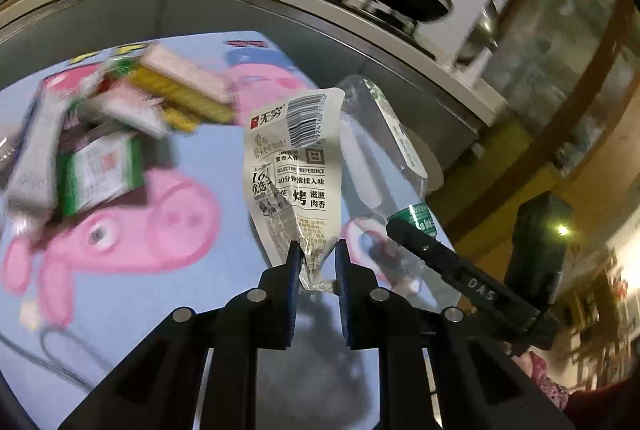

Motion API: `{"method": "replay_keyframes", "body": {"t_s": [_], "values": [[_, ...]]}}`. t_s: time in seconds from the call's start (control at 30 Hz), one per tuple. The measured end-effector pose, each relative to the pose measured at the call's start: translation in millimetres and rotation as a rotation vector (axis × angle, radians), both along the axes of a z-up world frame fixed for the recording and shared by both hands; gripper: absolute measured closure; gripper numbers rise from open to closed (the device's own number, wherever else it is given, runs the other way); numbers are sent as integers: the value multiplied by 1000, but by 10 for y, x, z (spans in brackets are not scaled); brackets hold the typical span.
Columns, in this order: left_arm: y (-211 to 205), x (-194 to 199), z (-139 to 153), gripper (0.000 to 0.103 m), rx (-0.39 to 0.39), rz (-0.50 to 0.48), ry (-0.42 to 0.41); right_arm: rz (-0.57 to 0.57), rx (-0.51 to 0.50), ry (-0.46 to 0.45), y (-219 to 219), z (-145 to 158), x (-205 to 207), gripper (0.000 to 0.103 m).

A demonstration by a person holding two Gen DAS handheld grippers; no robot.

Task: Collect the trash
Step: 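Carry the snack bag and water bottle to the bin and release both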

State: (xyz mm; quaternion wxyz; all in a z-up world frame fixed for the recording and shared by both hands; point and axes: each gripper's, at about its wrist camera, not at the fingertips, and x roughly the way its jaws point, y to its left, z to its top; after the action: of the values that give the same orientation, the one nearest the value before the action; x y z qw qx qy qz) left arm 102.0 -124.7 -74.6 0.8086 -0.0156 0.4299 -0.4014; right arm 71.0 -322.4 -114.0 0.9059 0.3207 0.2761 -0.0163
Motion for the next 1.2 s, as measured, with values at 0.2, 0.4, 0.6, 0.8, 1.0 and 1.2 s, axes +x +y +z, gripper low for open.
{"method": "replay_keyframes", "body": {"t_s": [0.2,0.4,0.6,0.8,1.0,1.2], "values": [[-794,307,-63,86,2,-140,57,-160,171,5,-750,-132,-131,64],[-1656,480,-70,86,-52,-240,172,-258,357,-8,-1355,-293,-163,64],[-2425,626,-121,86,-37,-293,249,-328,402,-16,-1687,-412,-168,64],[-2813,780,-282,86,30,-271,278,-361,427,-9,-1919,-559,-153,63],[-2980,887,-483,85,103,-224,289,-362,447,6,-1979,-638,-67,62],[-2918,947,-518,59,139,-160,267,-391,411,6,-1964,-591,-62,52]]}}
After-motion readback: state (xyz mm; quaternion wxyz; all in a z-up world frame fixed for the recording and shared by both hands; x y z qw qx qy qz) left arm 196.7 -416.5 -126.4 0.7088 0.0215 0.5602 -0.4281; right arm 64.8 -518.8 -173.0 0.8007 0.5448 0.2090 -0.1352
